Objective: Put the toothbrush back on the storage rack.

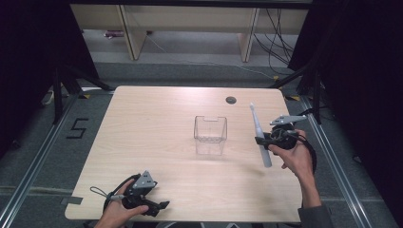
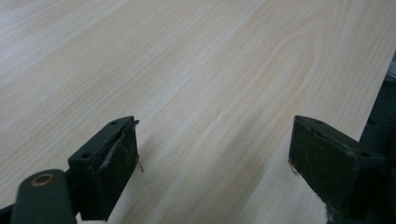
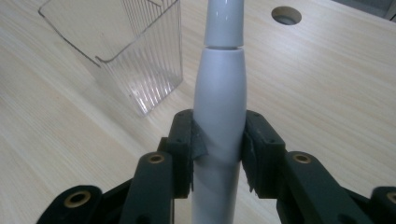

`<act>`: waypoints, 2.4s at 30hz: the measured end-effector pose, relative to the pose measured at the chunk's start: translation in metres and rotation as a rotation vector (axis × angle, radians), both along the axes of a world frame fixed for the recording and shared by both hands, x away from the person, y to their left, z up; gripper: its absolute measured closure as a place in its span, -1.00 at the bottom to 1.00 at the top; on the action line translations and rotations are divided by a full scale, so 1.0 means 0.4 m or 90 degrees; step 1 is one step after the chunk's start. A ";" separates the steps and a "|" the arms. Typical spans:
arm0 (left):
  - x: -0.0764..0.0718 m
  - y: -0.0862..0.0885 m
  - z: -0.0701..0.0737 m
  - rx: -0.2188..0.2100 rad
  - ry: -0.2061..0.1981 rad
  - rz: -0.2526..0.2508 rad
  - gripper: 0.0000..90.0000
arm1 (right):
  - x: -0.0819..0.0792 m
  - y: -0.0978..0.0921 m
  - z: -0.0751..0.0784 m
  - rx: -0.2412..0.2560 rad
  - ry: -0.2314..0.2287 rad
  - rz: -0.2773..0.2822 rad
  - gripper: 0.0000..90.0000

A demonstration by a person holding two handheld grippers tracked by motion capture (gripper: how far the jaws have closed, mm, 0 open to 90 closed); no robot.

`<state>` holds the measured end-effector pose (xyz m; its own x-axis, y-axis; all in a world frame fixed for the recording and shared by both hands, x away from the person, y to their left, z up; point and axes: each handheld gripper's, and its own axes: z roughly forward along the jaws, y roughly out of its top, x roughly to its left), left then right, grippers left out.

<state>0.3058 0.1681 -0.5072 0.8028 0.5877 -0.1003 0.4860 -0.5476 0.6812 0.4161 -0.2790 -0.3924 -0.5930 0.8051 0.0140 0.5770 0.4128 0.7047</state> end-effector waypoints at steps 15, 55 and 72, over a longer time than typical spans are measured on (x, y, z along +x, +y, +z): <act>-0.003 -0.003 -0.002 -0.013 0.003 0.005 -0.67 | 0.007 -0.001 0.013 0.054 -0.027 -0.012 0.48; -0.001 -0.001 -0.001 -0.005 -0.001 0.002 -0.67 | 0.050 0.071 0.119 0.148 -0.112 0.037 0.48; -0.003 -0.004 -0.002 -0.013 0.002 0.002 -0.67 | 0.066 0.121 0.149 0.159 -0.115 0.056 0.48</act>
